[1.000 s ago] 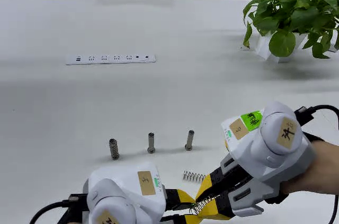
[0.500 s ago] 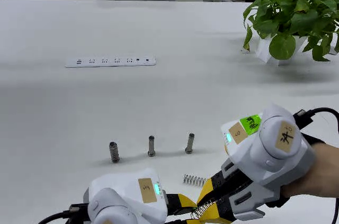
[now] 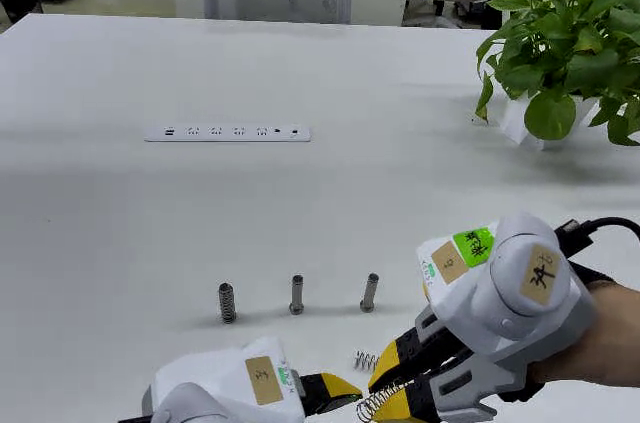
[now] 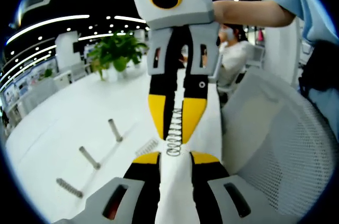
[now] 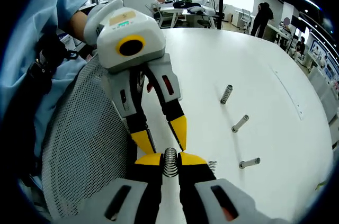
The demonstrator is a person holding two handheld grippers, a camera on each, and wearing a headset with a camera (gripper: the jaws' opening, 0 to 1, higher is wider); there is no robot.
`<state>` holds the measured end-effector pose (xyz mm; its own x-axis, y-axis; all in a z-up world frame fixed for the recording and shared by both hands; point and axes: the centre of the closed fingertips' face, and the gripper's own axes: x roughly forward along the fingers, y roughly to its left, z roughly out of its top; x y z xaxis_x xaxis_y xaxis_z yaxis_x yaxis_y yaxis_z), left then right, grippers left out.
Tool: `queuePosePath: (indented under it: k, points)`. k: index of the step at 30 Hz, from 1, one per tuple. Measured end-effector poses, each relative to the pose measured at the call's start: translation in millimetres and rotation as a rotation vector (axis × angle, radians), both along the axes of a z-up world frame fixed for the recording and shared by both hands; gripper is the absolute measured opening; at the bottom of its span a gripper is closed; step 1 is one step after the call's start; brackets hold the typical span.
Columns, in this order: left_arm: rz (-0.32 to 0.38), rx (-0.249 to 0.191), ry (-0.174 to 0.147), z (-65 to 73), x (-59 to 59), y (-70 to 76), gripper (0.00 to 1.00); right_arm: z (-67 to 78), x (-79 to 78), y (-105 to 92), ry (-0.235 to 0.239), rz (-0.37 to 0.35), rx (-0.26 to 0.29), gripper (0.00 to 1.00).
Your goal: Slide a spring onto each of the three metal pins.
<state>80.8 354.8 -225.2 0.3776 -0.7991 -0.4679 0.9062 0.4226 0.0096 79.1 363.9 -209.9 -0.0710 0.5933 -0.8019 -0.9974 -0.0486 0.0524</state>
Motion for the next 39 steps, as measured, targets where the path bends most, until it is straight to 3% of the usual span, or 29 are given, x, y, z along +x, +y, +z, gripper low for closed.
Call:
queuePosePath:
  k: [9,16,20,24,25,26,27,32,34,36,39]
  points:
    - [0.171,-0.02,0.038,-1.7,13.0,30.2,0.48,-0.9,2.9,6.9,-0.016,0.064,-0.016,0.12]
    - [0.28,-0.02,0.019,0.2,22.2,47.3,0.64,0.0,8.3,8.6,-0.032,0.109,-0.035,0.12]
    - [0.399,-0.045,0.005,4.8,30.3,60.3,0.8,0.3,14.3,9.0,-0.041,0.133,-0.049,0.12]
    - [0.47,-0.019,-0.006,2.5,32.4,70.0,0.95,1.5,22.0,11.0,-0.051,0.15,-0.058,0.12]
    - [0.489,-0.003,-0.021,2.5,34.7,73.6,1.0,2.2,25.3,12.0,-0.055,0.156,-0.061,0.12]
    - [0.483,0.007,-0.018,1.7,33.6,74.1,1.0,2.7,27.1,12.6,-0.058,0.16,-0.063,0.12]
    - [0.499,0.022,-0.033,2.5,36.0,78.9,1.0,3.5,30.1,13.4,-0.064,0.169,-0.068,0.12]
    - [0.548,0.037,-0.011,-2.0,36.2,89.7,1.0,7.0,45.3,16.1,-0.091,0.206,-0.101,0.12]
    - [0.556,0.052,-0.019,-2.5,36.9,92.8,1.0,8.7,51.5,17.1,-0.102,0.215,-0.112,0.12]
    - [0.564,0.048,-0.025,-1.9,38.6,94.7,1.0,10.3,60.0,18.7,-0.123,0.223,-0.123,0.12]
    - [0.597,0.026,-0.007,-1.4,40.6,100.6,1.0,10.8,78.4,20.6,-0.177,0.228,-0.151,0.12]
